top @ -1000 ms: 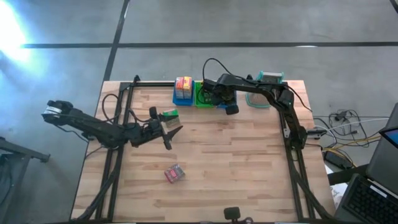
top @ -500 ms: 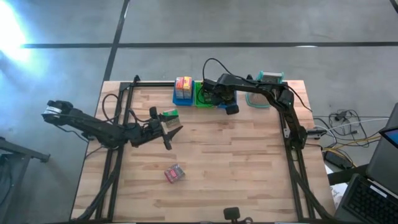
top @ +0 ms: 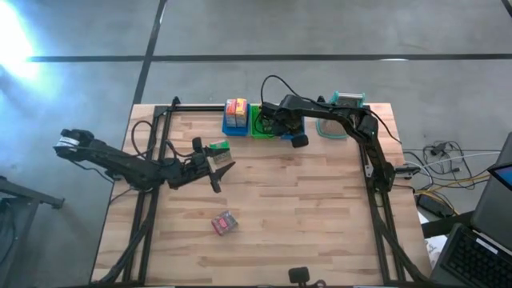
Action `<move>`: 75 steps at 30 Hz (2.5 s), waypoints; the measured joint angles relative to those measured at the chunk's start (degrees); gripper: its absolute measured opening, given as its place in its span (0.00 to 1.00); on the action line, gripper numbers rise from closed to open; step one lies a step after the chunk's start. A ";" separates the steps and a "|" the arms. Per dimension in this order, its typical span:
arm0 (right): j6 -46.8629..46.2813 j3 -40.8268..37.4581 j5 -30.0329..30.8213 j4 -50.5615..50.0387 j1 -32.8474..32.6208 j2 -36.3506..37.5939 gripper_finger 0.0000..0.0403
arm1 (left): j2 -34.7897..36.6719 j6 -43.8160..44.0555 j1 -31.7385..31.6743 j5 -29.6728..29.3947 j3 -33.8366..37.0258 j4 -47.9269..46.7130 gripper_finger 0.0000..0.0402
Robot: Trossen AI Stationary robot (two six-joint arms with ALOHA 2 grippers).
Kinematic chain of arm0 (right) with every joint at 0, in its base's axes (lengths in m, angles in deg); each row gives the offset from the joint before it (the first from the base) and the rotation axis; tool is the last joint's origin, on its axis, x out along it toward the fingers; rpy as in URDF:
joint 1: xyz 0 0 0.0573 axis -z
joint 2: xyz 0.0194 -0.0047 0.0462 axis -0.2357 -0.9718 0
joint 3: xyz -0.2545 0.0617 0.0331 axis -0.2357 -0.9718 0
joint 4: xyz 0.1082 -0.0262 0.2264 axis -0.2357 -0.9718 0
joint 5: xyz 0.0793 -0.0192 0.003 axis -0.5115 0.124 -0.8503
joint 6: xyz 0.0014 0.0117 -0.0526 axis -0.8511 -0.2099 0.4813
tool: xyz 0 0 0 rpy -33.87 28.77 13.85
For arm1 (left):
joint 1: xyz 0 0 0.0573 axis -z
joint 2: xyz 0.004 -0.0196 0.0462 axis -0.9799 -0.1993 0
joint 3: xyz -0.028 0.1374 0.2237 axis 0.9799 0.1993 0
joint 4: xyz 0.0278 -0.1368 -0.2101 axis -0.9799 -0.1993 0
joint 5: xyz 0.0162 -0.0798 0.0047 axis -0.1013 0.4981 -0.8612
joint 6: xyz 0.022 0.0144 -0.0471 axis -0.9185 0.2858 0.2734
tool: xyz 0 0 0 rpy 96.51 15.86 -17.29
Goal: Pick & Place Kitchen Items
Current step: Put the small purple food coloring bottle into the right blue bin, then put the green cereal box into the left blue bin
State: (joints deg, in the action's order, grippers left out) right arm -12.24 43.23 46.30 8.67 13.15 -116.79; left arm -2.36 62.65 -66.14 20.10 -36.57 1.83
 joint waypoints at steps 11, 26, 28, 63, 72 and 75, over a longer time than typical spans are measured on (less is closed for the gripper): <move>-0.18 -0.22 -1.27 0.36 -0.01 0.00 0.08 | 0.00 0.15 0.02 0.02 0.00 -0.02 0.59; -1.42 -0.42 -1.02 0.49 -0.02 -2.79 0.08 | 0.00 0.60 0.02 0.04 0.00 -0.26 0.59; -1.58 -0.33 -0.89 0.42 -0.02 -3.25 0.08 | 0.00 0.60 0.02 0.02 0.00 -0.52 0.59; -4.66 -0.42 0.11 0.94 -0.03 -0.21 0.18 | 0.00 0.10 -0.07 0.02 0.00 -0.44 0.59; -10.23 -0.44 0.01 0.43 -1.17 6.71 0.13 | 0.00 0.10 -0.07 0.00 -0.04 -1.01 0.59; -11.95 -0.44 -0.11 0.43 -2.01 10.28 0.10 | -0.01 -0.02 -0.14 0.00 -0.09 -1.10 0.59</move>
State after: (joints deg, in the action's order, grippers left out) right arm -24.19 42.80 46.19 9.11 11.14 -106.50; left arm -2.37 62.63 -66.29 20.10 -36.66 0.73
